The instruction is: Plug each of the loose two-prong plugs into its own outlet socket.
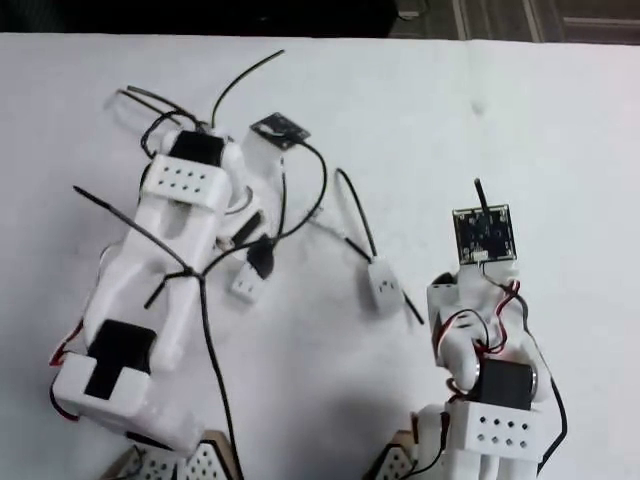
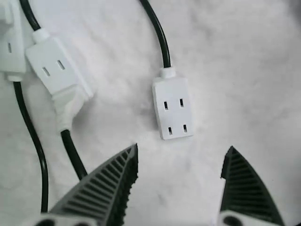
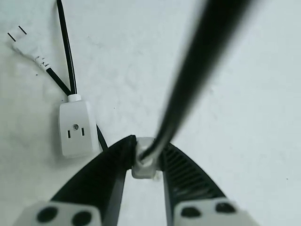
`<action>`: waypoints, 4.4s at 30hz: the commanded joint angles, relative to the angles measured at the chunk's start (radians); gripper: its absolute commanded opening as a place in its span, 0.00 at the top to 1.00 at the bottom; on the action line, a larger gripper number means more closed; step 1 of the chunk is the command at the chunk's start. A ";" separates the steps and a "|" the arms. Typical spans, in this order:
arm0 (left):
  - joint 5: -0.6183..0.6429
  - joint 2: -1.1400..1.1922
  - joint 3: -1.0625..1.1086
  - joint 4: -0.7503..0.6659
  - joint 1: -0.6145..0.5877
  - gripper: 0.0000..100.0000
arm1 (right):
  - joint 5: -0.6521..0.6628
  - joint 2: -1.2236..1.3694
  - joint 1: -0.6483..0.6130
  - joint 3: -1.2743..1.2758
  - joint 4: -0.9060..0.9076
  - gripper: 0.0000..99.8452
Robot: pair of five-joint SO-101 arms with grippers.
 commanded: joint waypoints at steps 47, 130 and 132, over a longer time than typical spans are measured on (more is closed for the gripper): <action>0.109 -0.145 0.282 -0.275 0.403 0.77 | 0.009 -0.018 -0.001 -0.009 -0.002 0.98; 0.061 -1.925 1.441 -0.442 -0.352 0.98 | -0.149 0.499 -0.866 0.135 -0.627 0.98; 0.061 -1.925 1.441 -0.442 -0.352 0.98 | -0.150 0.499 -0.866 0.152 -0.627 0.98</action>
